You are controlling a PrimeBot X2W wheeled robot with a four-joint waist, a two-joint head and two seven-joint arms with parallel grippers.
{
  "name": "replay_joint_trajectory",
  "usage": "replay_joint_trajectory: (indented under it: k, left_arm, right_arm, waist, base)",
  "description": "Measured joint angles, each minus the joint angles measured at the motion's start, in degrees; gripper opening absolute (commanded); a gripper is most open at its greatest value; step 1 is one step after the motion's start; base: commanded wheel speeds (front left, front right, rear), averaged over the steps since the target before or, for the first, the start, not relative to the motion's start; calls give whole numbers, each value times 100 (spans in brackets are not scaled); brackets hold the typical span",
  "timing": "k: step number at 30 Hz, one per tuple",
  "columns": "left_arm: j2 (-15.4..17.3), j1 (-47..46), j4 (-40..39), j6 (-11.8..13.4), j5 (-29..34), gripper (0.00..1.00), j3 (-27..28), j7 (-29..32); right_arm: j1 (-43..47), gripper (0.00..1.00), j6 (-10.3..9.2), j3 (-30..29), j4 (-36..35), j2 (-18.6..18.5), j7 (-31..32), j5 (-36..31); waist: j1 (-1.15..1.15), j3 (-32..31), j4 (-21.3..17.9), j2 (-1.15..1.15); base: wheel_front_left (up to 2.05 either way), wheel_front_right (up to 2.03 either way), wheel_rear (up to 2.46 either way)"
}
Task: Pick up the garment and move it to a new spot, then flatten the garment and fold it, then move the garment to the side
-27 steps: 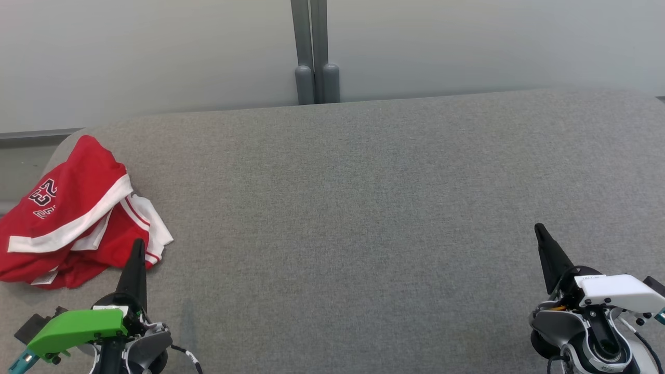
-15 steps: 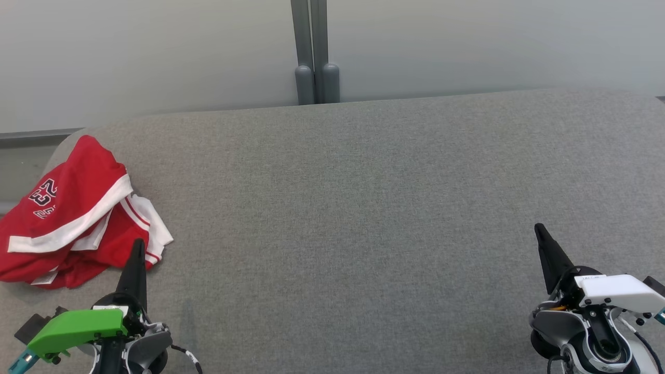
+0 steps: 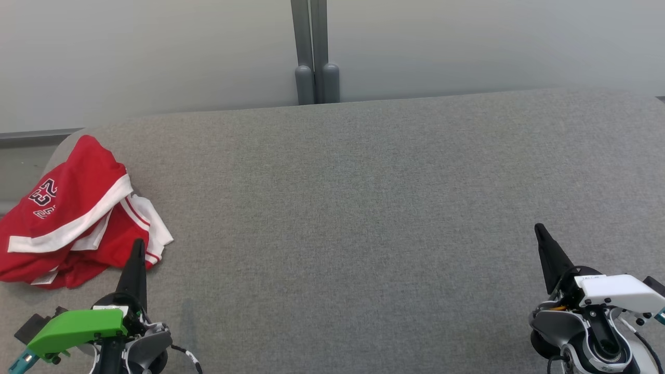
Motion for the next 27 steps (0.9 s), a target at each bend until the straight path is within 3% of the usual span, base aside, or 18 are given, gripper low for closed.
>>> replay_joint_trajectory:
  k: [27]
  left_arm:
    - [0, 0, -1, 0, 0, 0, 0, 0]
  right_arm:
    - [0, 0, 0, 1, 0, 0, 0, 0]
  waist:
    - [0, 0, 0, 0]
  base:
    - [0, 0, 0]
